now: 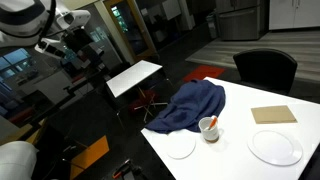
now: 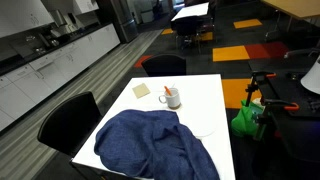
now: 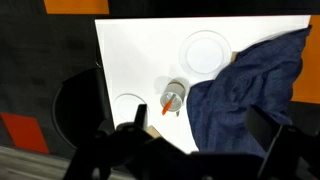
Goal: Take the pen out of the cup and put it on the table
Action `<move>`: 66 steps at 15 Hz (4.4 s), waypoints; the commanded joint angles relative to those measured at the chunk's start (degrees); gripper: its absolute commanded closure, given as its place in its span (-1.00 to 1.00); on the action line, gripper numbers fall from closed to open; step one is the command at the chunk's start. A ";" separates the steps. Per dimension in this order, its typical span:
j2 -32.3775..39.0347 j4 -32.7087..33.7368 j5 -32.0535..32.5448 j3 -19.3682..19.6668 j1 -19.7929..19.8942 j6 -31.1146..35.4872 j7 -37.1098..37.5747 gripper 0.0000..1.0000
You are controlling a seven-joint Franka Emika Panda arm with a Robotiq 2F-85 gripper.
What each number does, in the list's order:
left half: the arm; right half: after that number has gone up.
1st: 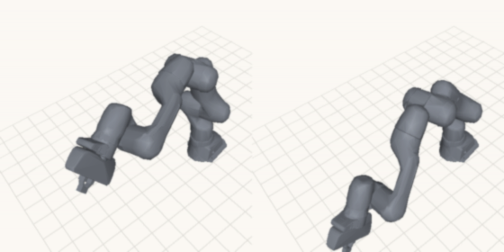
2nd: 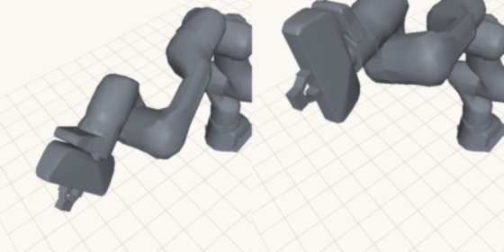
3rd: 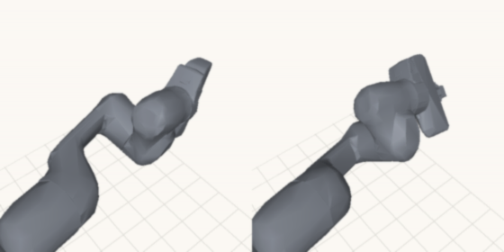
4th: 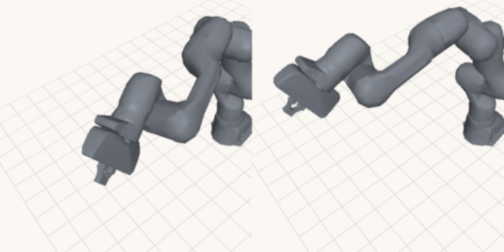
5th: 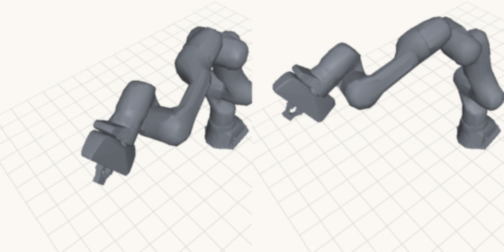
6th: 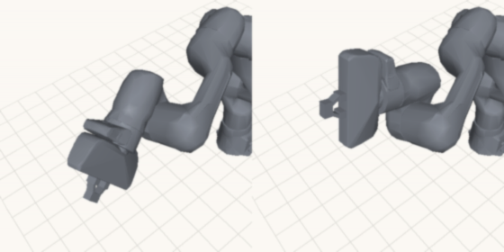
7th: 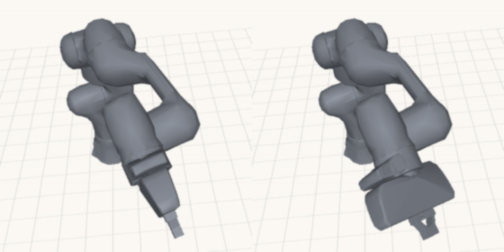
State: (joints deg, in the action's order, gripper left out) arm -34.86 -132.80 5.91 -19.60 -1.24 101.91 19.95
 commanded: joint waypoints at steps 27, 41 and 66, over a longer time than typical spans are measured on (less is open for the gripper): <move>22.94 -1.08 1.71 14.16 1.73 27.98 -2.30 -1.00; 28.32 -1.73 6.50 15.91 1.83 32.48 -1.57 -1.00; 59.96 9.79 26.22 24.28 -2.41 56.85 25.22 0.01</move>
State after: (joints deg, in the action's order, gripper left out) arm 22.61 -125.15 35.29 0.92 -0.31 158.33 47.51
